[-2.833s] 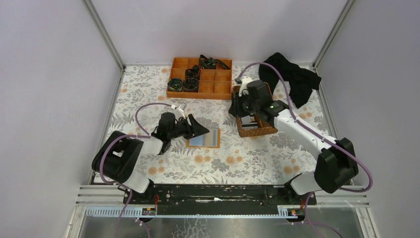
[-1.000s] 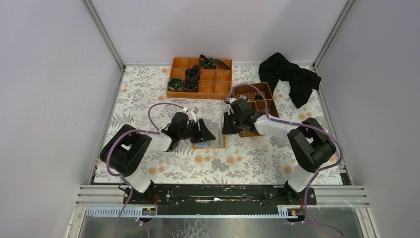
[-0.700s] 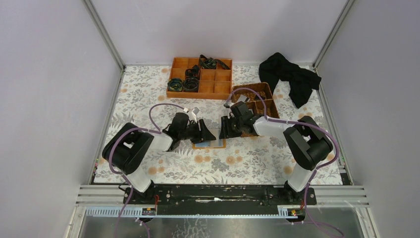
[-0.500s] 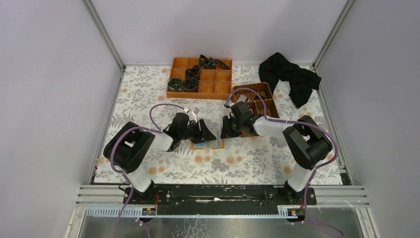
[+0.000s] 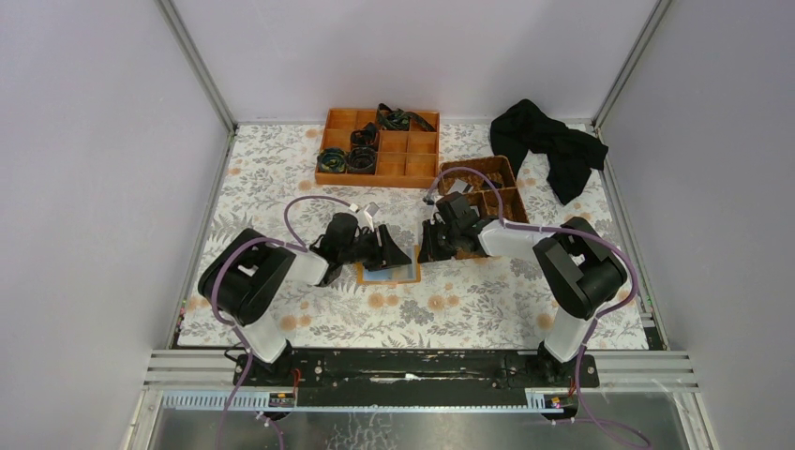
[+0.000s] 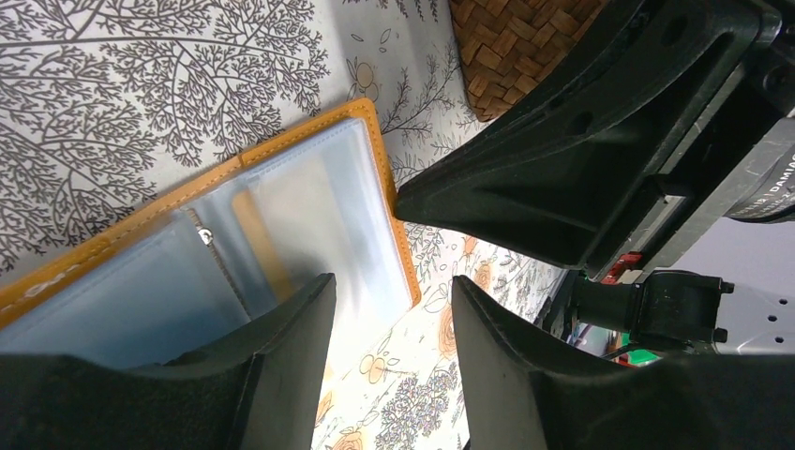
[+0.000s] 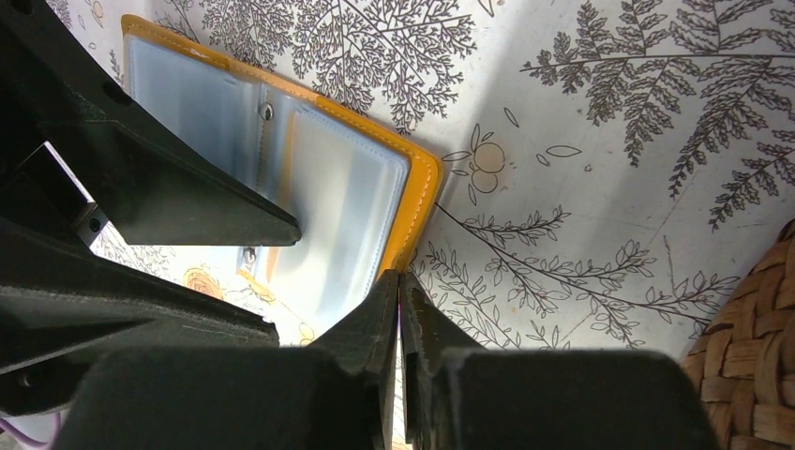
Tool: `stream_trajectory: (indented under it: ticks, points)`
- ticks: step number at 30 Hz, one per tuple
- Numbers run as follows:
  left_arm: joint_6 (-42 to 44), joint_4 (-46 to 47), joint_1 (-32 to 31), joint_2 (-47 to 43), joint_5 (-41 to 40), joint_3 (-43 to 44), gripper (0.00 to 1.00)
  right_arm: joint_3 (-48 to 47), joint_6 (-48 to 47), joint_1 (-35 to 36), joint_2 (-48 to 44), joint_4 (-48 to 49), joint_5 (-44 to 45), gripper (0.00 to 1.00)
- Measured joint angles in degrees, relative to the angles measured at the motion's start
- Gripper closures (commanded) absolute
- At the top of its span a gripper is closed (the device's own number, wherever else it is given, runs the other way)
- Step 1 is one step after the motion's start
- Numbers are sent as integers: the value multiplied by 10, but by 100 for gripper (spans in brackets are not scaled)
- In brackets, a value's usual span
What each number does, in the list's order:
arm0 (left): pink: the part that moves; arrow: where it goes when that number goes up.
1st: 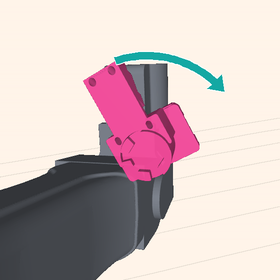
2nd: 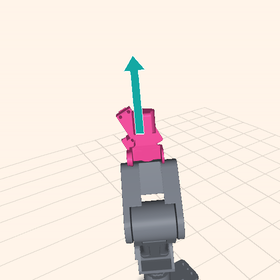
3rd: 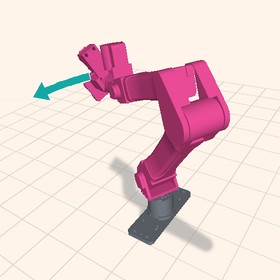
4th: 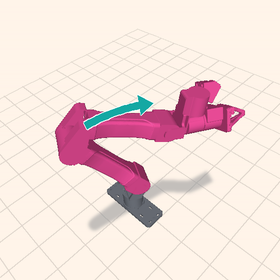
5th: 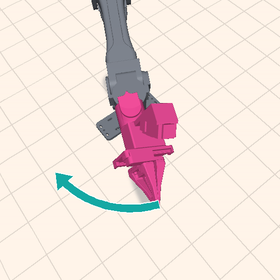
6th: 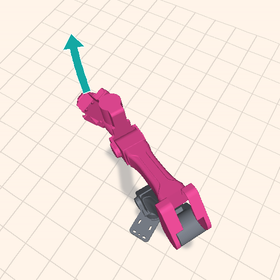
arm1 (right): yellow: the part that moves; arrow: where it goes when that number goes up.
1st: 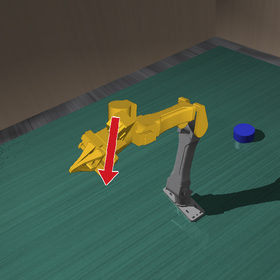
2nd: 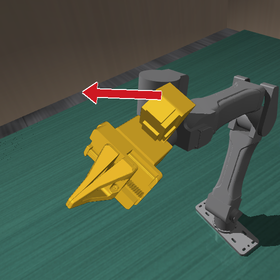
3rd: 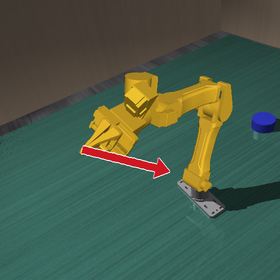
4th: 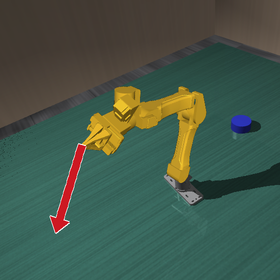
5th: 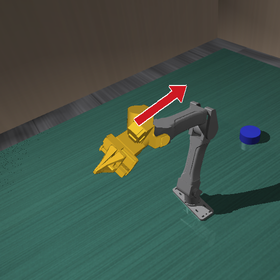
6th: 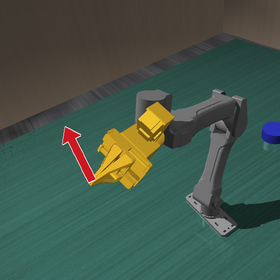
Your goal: Take the credit cards out of the card holder
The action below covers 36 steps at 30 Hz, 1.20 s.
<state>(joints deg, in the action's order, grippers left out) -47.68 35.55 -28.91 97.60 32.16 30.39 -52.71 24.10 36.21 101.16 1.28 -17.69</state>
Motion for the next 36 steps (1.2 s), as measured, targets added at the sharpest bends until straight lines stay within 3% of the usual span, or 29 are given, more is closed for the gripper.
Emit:
stream_trajectory:
  ticks: [5,15,21,29,36]
  points:
    - [3,-18,0,-27,-9,-8,44,0,-3,0,-2,-5,6,90]
    - [49,-134,0,-178,-125,-43,46,-8,-10,0,-5,-13,9,91]
    - [63,-191,0,-180,-172,-63,47,-17,-13,1,-9,-18,9,88]
    - [73,-184,-1,-170,-185,-60,47,-24,-13,8,-11,-17,1,78]
    - [72,-157,-1,-152,-177,-57,48,-28,-13,10,6,-9,-4,81]
